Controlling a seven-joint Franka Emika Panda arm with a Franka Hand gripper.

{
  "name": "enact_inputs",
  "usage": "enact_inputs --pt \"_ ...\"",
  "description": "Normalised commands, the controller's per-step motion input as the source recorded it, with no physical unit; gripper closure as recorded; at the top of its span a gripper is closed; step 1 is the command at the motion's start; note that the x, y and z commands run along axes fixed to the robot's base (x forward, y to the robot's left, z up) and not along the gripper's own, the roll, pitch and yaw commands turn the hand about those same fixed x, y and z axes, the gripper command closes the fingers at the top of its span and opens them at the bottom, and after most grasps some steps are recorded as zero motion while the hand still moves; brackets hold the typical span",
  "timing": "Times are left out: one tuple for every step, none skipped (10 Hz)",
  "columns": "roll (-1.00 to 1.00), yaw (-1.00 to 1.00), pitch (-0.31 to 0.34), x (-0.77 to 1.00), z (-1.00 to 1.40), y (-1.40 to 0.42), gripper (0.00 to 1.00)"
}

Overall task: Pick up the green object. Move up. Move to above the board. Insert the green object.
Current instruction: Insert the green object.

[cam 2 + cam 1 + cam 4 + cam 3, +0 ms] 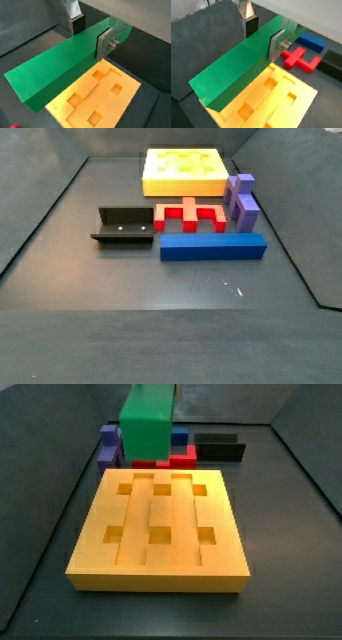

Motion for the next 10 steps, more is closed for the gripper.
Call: enact_inputs --pt "-0.28 0.04 -0.121 0.03 -0.44 -0.38 1.00" --pt "-0.30 0.06 -0.109 0.00 -0.46 -0.10 1.00" --pt "-0.39 0.04 -0.129 0.00 -0.34 0.00 1.00" --pt "-0.41 0.03 -0.131 0.00 -0.33 0.12 1.00" --pt "-0.40 0.02 -0.139 0.00 -0.33 0.16 1.00" --pt "-0.33 0.01 -0.131 -0.04 -0.46 0.13 1.00" --pt "-0.32 0.00 -0.133 -0.09 -0.50 0.17 1.00" --pt "-0.20 0.00 -0.116 -0.15 -0.55 0.11 1.00" --pt "0.00 0.14 -0.084 -0.14 -0.57 0.00 1.00" --pt "0.34 0.15 -0.063 -0.21 -0.63 -0.14 1.00"
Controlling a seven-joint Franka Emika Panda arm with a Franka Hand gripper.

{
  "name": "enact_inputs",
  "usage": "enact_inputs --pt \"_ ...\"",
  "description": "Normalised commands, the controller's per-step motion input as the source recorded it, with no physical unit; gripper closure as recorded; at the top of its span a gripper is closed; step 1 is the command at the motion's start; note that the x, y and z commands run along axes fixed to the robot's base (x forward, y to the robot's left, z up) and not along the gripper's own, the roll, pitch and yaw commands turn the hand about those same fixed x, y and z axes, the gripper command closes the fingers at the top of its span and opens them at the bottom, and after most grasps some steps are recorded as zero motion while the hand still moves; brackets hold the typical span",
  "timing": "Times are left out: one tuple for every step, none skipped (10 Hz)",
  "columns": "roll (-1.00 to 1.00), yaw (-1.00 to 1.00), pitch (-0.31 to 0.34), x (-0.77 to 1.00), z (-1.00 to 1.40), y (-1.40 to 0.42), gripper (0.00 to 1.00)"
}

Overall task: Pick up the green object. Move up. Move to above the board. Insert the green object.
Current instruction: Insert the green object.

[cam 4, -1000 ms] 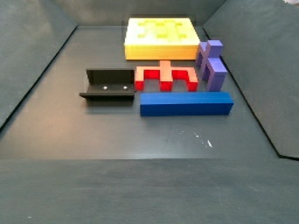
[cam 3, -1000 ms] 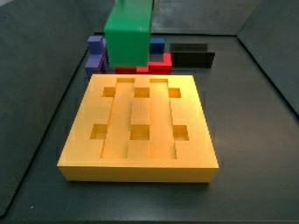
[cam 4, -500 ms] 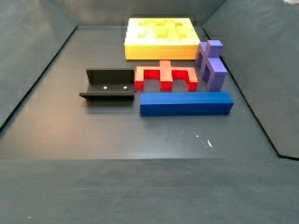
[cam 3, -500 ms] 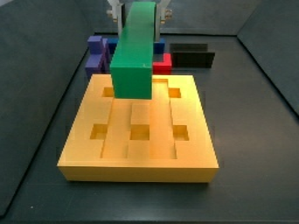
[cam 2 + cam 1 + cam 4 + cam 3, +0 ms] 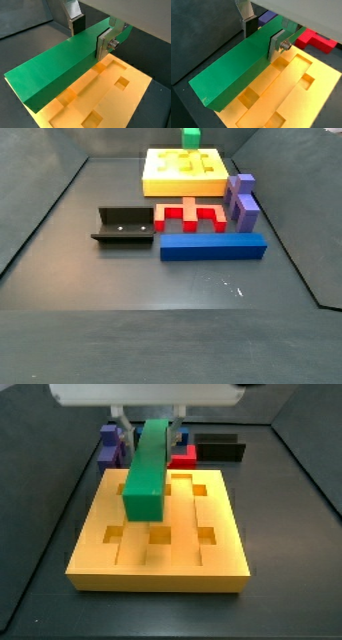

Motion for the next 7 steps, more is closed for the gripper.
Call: enact_inputs --pt "0.34 0.12 -0.046 -0.20 -0.70 -0.07 1.00" --pt "0.27 0.13 -0.053 -0.29 -0.75 0.00 1.00" --pt "0.27 0.14 -0.037 -0.22 -0.69 0.00 1.00" --pt "0.21 0.12 -0.021 -0.24 -0.68 0.00 1.00" --pt "0.00 0.08 -0.024 -0.16 -0.51 -0.02 1.00" --pt "-0.04 0.07 -0.037 -0.18 -0.42 -0.07 1.00" --pt "-0.11 0.07 -0.027 -0.13 -0.37 -0.01 1.00"
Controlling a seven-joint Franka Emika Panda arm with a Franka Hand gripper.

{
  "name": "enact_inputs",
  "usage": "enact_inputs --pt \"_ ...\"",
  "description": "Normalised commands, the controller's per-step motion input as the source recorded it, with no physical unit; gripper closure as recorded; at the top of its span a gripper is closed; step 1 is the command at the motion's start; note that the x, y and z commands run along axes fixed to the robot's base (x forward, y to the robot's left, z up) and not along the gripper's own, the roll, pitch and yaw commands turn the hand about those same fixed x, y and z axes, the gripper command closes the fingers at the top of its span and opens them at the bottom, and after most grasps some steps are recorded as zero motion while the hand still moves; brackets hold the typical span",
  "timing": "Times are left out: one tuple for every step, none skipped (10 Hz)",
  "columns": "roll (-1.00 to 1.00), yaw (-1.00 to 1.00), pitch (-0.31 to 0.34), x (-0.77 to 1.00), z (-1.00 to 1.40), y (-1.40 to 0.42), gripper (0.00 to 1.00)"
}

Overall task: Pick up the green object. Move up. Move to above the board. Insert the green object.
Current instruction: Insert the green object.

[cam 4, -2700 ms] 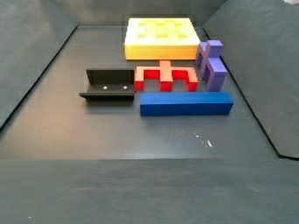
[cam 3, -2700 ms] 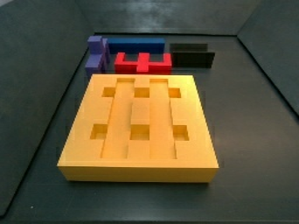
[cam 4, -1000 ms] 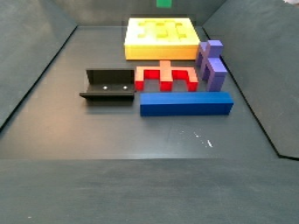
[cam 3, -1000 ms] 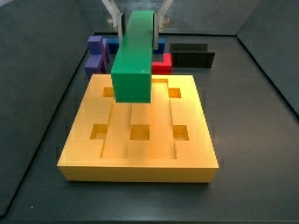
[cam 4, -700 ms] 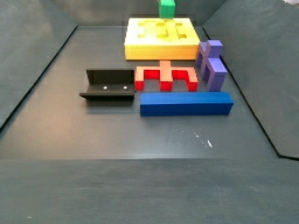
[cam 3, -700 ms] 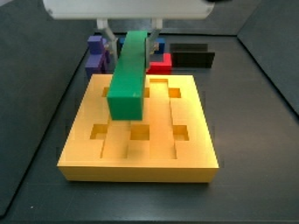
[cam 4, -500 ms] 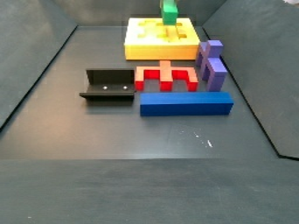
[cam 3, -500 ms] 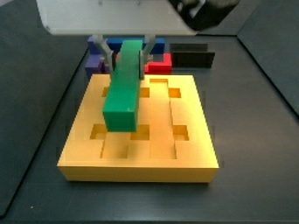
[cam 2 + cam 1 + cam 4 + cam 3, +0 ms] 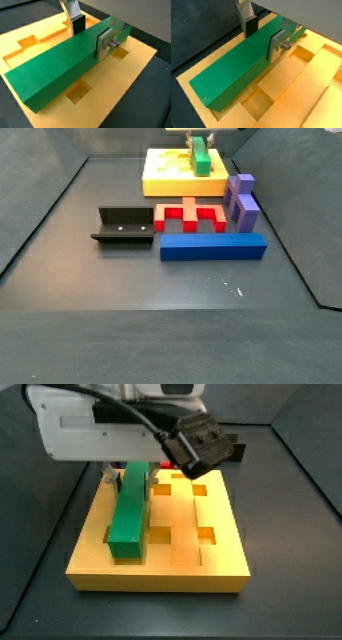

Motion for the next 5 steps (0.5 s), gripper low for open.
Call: enact_inputs --pt "-0.08 0.05 -0.027 -0.11 -0.29 -0.04 1.00" --pt "0.00 0.09 0.000 0.00 -0.24 -0.13 1.00" --pt "0.00 0.03 0.000 0.08 -0.25 -0.25 1.00" --pt "0.00 -0.01 0.000 0.14 -0.37 -0.10 1.00" --pt "-0.01 -0.13 0.031 0.03 -0.47 0.03 1.00"
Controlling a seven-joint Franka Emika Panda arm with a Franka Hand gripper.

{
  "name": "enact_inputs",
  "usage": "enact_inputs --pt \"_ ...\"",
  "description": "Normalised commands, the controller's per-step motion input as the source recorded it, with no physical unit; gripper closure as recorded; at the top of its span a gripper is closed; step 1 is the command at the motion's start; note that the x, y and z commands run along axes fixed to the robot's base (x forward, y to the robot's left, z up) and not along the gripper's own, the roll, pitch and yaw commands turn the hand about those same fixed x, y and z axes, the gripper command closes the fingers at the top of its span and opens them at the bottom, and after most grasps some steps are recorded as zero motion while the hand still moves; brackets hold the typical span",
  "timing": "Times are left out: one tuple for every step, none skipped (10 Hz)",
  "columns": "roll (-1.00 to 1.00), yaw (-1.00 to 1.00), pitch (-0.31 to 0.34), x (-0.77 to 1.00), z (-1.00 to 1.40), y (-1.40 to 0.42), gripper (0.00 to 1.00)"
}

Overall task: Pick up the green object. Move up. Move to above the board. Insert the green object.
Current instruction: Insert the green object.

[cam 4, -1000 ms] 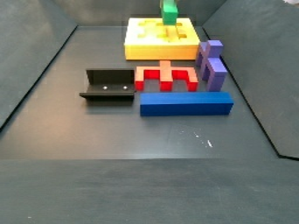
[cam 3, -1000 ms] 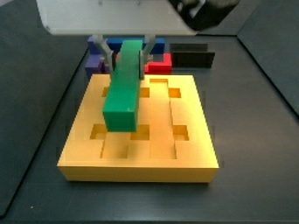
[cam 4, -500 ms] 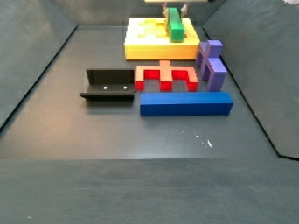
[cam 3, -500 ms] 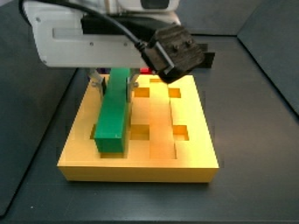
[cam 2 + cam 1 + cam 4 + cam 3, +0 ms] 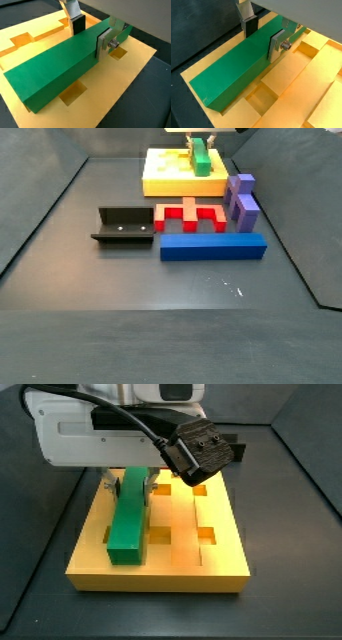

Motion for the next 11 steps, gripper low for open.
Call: enact_inputs --pt "0.00 -0.07 0.066 0.14 -0.54 0.17 1.00" --pt "-0.01 -0.07 0.049 0.00 -0.47 0.26 1.00" --pt "0.00 -0.01 0.036 -0.09 -0.43 0.33 1.00" --pt "0.00 0.00 0.043 0.00 -0.39 0.06 1.00" --pt "0.00 0.00 0.084 0.19 -0.33 -0.21 1.00" --pt "0.00 -0.09 0.081 0.15 -0.27 -0.33 1.00" --pt "0.00 -0.11 0.089 0.08 -0.25 -0.32 1.00" --pt "0.00 -0.18 0.066 0.13 -0.35 -0.16 1.00" --pt "-0.10 -0.21 0.041 0.08 -0.39 0.00 1.00" --pt "-0.18 -0.13 0.000 0.09 -0.33 0.00 1.00" --pt "0.00 0.00 0.000 0.00 0.00 0.00 1.00"
